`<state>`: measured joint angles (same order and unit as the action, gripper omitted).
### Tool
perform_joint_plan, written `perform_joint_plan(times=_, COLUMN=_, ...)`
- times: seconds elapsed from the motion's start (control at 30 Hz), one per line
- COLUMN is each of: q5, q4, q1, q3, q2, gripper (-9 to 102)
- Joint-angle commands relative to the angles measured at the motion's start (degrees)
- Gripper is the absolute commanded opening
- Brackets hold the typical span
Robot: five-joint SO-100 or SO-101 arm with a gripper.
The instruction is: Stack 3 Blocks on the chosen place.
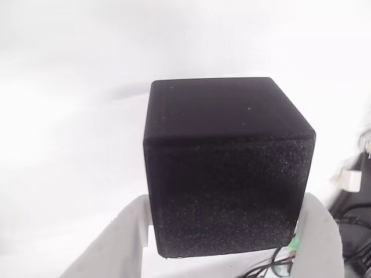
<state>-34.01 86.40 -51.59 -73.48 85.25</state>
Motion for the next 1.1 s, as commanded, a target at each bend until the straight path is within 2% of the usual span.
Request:
perform_joint_plan(times=0.0, q5=-1.0, q4=0.4, q1=4.3, q3=-1.3, q2=7.9, gripper=22)
perform_joint_plan(times=0.3, q5=-7.6, q4=2.7, q1=14.9, q3=-8.3, q2=17.3, gripper=22)
perform_joint_plan(times=0.67, q5=-24.4, q4=3.7, q1=33.7, q3=-8.0, q2=21.5, gripper=22)
perform_joint_plan(times=1.07, q5=-39.0, q4=3.4, q1=48.2, q3=-10.2, q2=23.5, gripper=22)
